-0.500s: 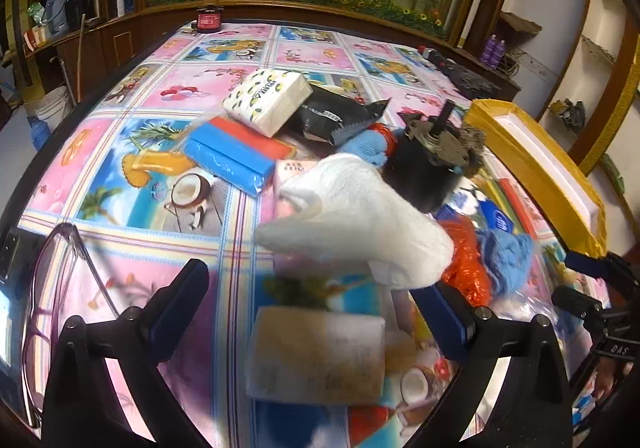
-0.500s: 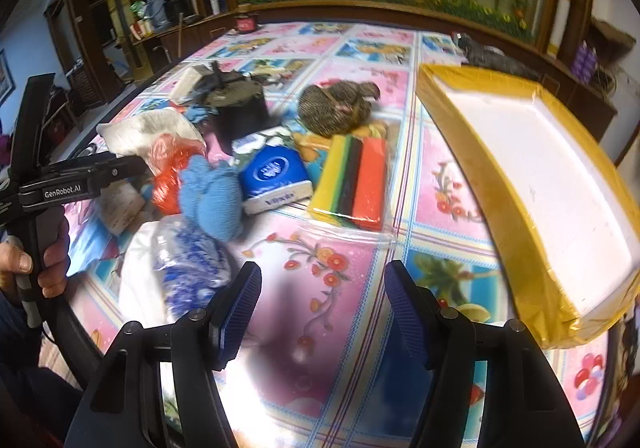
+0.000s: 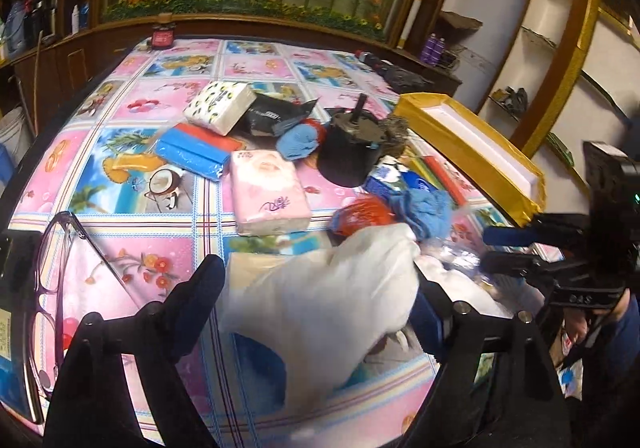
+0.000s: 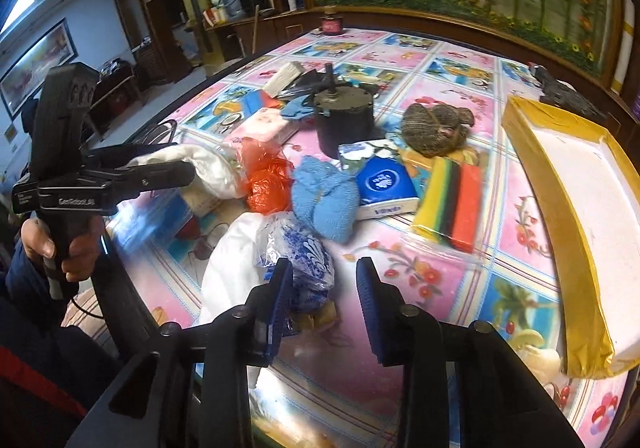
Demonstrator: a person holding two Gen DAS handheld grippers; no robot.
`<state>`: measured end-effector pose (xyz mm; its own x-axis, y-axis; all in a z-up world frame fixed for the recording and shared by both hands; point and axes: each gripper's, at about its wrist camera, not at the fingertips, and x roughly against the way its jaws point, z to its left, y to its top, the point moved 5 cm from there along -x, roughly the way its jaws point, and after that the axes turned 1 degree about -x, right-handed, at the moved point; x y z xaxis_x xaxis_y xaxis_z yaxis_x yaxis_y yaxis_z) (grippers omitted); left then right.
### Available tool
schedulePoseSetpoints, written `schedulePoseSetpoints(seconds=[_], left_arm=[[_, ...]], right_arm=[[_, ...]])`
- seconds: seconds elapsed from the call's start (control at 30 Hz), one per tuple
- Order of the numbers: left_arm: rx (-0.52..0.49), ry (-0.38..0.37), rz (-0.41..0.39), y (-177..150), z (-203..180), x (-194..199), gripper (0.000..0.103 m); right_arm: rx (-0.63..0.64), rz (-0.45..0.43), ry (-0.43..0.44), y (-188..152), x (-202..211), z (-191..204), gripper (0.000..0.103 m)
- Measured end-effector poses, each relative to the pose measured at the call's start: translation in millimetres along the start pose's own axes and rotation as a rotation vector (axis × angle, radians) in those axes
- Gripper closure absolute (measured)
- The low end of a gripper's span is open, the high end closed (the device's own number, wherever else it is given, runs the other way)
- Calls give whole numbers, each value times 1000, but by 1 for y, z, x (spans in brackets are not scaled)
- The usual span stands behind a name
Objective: Organize soft objects
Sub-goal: 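Grasp the white cloth with the left tool while the right tool grasps the clear plastic bag, then carry the white cloth and clear bag over the yellow-rimmed box with both tools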
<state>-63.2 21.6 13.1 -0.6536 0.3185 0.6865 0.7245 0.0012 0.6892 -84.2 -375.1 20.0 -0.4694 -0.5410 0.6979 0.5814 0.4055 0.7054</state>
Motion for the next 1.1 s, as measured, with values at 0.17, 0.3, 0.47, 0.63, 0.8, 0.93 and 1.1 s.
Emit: schedulePoseSetpoints(seconds=[0.17, 0.3, 0.47, 0.63, 0.8, 0.93, 1.1], left_arm=[[-36, -24, -5, -5, -7, 12, 17], [-65, -36, 22, -9, -12, 9, 17], [-118, -34, 89, -18, -25, -9, 17], [-149, 52, 128, -21, -29, -30, 20], [-107, 6, 109, -12, -22, -29, 91], [-84, 1, 52, 0, -16, -19, 92], [-79, 0, -22, 20, -15, -3, 92]], right_arm=[[47, 23, 50, 7, -7, 14, 72], [62, 54, 58, 7, -16, 17, 64], [1, 77, 15, 2, -37, 5, 54], [-83, 97, 79, -6, -55, 0, 71], [-121, 21, 91, -1, -48, -2, 71], [-134, -31, 68, 2, -38, -7, 71], [-172, -84, 48, 2, -27, -14, 71]])
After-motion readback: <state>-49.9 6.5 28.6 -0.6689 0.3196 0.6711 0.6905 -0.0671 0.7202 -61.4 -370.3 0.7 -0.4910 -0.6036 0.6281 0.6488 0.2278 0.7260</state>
